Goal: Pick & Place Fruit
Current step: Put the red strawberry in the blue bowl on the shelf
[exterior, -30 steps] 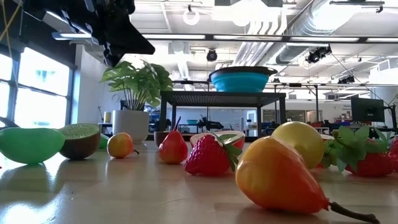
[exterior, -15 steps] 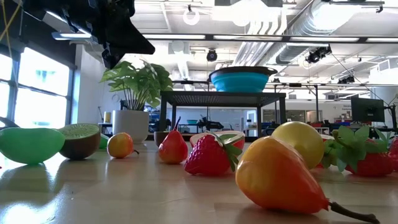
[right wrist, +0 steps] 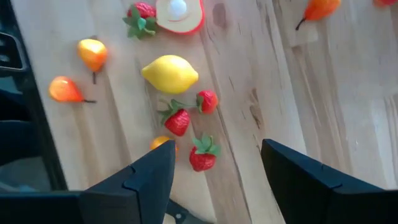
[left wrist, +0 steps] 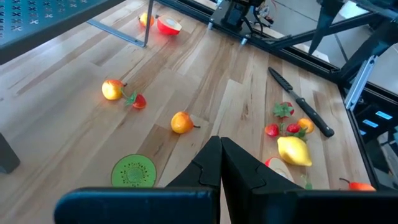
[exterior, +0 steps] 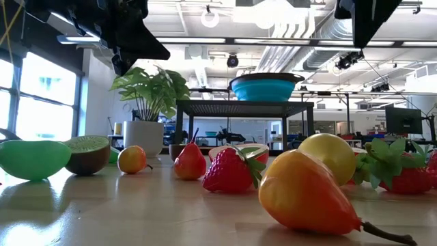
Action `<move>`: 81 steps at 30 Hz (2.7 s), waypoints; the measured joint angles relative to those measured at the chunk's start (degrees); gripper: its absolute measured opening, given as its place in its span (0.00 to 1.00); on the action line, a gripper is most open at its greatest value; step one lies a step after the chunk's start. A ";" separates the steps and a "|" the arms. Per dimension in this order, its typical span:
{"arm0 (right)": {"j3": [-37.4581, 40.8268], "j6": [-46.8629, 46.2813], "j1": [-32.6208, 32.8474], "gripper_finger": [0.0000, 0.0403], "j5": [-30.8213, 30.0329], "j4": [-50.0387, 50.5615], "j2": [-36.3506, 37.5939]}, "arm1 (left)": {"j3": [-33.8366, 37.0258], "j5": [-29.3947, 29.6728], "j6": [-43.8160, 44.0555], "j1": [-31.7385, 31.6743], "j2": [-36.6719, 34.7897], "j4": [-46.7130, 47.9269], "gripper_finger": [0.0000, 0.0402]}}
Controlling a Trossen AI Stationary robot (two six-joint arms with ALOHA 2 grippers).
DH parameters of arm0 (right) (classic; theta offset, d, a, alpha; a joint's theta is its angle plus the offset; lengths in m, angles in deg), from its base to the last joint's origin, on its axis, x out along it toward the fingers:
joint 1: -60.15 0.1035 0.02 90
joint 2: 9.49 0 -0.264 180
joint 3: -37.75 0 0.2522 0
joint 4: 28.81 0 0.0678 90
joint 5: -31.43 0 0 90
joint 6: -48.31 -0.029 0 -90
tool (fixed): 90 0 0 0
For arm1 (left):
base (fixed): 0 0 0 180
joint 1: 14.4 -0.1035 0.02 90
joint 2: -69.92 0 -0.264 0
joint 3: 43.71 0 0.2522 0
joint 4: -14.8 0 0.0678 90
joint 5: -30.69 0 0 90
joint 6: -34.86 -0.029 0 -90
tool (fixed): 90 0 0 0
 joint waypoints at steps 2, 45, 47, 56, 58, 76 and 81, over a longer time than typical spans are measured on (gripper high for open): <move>0.35 0.00 -0.02 0.57 -0.28 -0.42 -0.20 | 0.00 0.00 -0.06 0.00 0.00 0.00 0.00; 33.55 -5.03 0.74 0.57 3.90 -39.38 0.63 | 0.00 0.02 -0.04 0.00 0.00 0.53 0.00; 34.05 -5.42 0.74 0.57 3.87 -40.49 0.63 | 0.00 0.02 -0.04 0.00 0.00 0.83 0.00; 34.18 -5.95 0.74 0.48 3.79 -40.53 0.63 | 0.00 0.02 -0.02 0.02 0.00 1.53 0.00; 34.18 -5.97 0.74 0.43 3.87 -40.55 0.63 | 0.00 0.02 -0.02 0.00 0.00 1.53 0.00; 34.18 -6.61 0.74 0.02 5.49 -40.61 0.63 | 0.00 0.02 -0.02 0.00 0.00 1.53 0.00; 34.16 -6.62 0.74 0.01 7.02 -40.61 0.63 | 0.00 0.02 0.01 0.01 0.00 1.54 0.00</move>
